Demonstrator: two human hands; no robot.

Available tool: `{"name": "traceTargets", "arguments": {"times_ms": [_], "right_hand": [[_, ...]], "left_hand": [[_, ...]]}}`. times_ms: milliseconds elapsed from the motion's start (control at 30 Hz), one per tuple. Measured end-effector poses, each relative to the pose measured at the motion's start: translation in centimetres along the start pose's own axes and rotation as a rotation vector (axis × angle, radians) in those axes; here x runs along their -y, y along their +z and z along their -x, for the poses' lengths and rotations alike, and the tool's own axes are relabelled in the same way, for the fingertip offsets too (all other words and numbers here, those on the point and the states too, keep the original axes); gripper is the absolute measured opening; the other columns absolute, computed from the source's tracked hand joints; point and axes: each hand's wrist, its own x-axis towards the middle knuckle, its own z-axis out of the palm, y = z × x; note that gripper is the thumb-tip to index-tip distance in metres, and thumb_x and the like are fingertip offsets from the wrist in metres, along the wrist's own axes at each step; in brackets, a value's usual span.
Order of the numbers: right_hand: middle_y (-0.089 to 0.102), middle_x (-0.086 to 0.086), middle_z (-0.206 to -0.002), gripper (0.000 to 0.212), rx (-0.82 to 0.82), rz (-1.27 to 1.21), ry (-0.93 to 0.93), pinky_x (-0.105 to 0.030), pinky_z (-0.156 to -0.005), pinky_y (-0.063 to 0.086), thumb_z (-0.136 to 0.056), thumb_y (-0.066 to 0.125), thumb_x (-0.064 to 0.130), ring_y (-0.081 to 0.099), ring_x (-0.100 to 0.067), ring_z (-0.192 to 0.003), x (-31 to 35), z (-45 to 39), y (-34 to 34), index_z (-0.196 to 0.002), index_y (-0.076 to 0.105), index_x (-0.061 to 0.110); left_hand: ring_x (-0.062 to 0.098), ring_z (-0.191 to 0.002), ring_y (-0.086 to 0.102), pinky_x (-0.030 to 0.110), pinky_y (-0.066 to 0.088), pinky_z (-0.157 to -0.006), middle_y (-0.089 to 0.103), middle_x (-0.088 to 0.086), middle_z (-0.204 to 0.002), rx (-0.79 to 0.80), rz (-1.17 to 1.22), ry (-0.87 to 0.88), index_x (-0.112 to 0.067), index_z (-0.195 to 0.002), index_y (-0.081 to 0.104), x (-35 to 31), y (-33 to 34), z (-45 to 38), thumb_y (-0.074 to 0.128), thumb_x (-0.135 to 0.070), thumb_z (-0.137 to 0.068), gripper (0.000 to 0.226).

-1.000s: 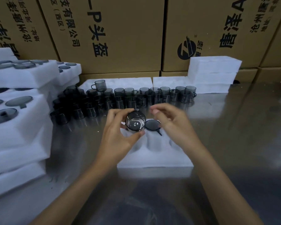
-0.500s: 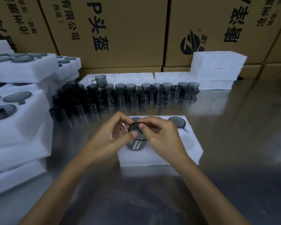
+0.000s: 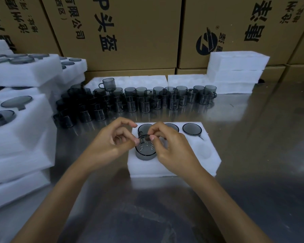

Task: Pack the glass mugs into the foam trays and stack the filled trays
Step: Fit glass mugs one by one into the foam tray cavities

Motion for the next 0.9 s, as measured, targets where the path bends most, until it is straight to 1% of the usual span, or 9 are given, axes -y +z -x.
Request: {"name": "traceTargets", "arguments": {"times_ms": [67, 267, 367, 433, 500, 567, 700, 800, 900], "right_hand": [[0.063, 0.022, -0.089, 0.012, -0.006, -0.009, -0.004, -0.032, -0.081, 0.049, -0.096, 0.055, 0.013, 0.058, -0.006, -0.1, 0.0, 0.0, 0.0, -0.1, 0.06, 0.023], [0.066, 0.007, -0.093, 0.012, -0.071, 0.089, 0.013, -0.043, -0.082, 0.049, -0.095, 0.058, 0.02, 0.052, -0.012, -0.103, -0.3, 0.0, 0.7, -0.099, 0.066, 0.029], [0.068, 0.013, -0.089, 0.013, -0.13, 0.167, -0.051, -0.043, -0.082, 0.049, -0.091, 0.062, 0.016, 0.053, -0.016, -0.102, -0.2, 0.1, 0.8, -0.095, 0.071, 0.024], [0.07, 0.015, -0.095, 0.017, -0.131, 0.18, -0.064, -0.039, -0.086, 0.046, -0.088, 0.06, 0.016, 0.053, -0.016, -0.105, -0.3, 0.2, 0.7, -0.095, 0.073, 0.024], [0.071, 0.016, -0.105, 0.025, -0.116, 0.256, -0.072, -0.028, -0.088, 0.032, -0.086, 0.055, 0.019, 0.051, -0.014, -0.111, -0.4, 0.3, 0.6, -0.098, 0.075, 0.026], [0.069, 0.014, -0.116, 0.031, -0.063, 0.367, -0.075, -0.025, -0.086, 0.021, -0.085, 0.05, 0.023, 0.047, -0.015, -0.118, -0.6, 0.3, 0.5, -0.102, 0.076, 0.027], [0.062, 0.006, -0.136, 0.032, 0.034, 0.443, -0.035, -0.035, -0.104, 0.022, -0.087, 0.051, 0.023, 0.038, -0.018, -0.133, -0.7, 0.2, 0.6, -0.108, 0.074, 0.027], [0.06, 0.007, -0.137, 0.03, 0.047, 0.453, -0.035, -0.034, -0.104, 0.021, -0.089, 0.055, 0.02, 0.037, -0.018, -0.135, -0.7, 0.0, 0.5, -0.111, 0.074, 0.028], [0.057, 0.009, -0.141, 0.037, 0.066, 0.511, -0.077, -0.032, -0.103, 0.018, -0.09, 0.047, 0.026, 0.034, -0.016, -0.137, -0.6, 0.2, 0.1, -0.115, 0.073, 0.033]], "left_hand": [[0.019, -0.073, 0.049, 0.021, 0.038, -0.067, 0.074, 0.003, -0.08, 0.018, 0.01, -0.014, -0.019, -0.111, 0.058, 0.1, -0.2, -0.1, 0.075, -0.012, -0.083, 0.033], [0.021, -0.078, 0.049, 0.03, 0.039, -0.076, 0.072, 0.001, -0.082, 0.086, 0.074, -0.065, -0.02, -0.116, 0.058, 0.5, -0.5, -0.2, 0.079, -0.03, -0.071, 0.051], [0.013, -0.079, 0.052, 0.025, 0.043, -0.076, 0.06, -0.003, -0.085, 0.082, 0.032, -0.093, -0.029, -0.118, 0.057, 1.1, -0.9, -0.4, 0.087, -0.036, -0.069, 0.059], [0.009, -0.079, 0.051, 0.02, 0.044, -0.074, 0.053, -0.002, -0.09, 0.064, -0.01, -0.136, -0.033, -0.12, 0.055, 1.5, -1.1, -0.6, 0.084, -0.041, -0.063, 0.064], [0.01, -0.08, 0.051, 0.02, 0.044, -0.072, 0.053, 0.001, -0.094, 0.075, 0.006, -0.204, -0.034, -0.124, 0.053, 1.9, -1.0, -0.7, 0.087, -0.041, -0.067, 0.066], [0.011, -0.077, 0.054, 0.022, 0.045, -0.068, 0.055, 0.004, -0.095, 0.095, 0.062, -0.278, -0.032, -0.13, 0.05, 2.3, -0.6, -0.7, 0.082, -0.035, -0.067, 0.071], [0.003, -0.07, 0.062, 0.021, 0.046, -0.061, 0.063, 0.002, -0.094, 0.157, 0.119, -0.346, -0.031, -0.136, 0.047, 3.0, -0.4, -0.9, 0.083, -0.035, -0.069, 0.076], [0.005, -0.074, 0.064, 0.022, 0.047, -0.062, 0.065, 0.003, -0.095, 0.156, 0.144, -0.337, -0.033, -0.136, 0.048, 3.3, -0.3, -1.0, 0.085, -0.034, -0.068, 0.077], [0.014, -0.088, 0.067, 0.024, 0.051, -0.07, 0.068, 0.007, -0.103, 0.155, 0.183, -0.325, -0.037, -0.132, 0.053, 3.6, -0.5, -0.6, 0.079, -0.039, -0.07, 0.067]]}}
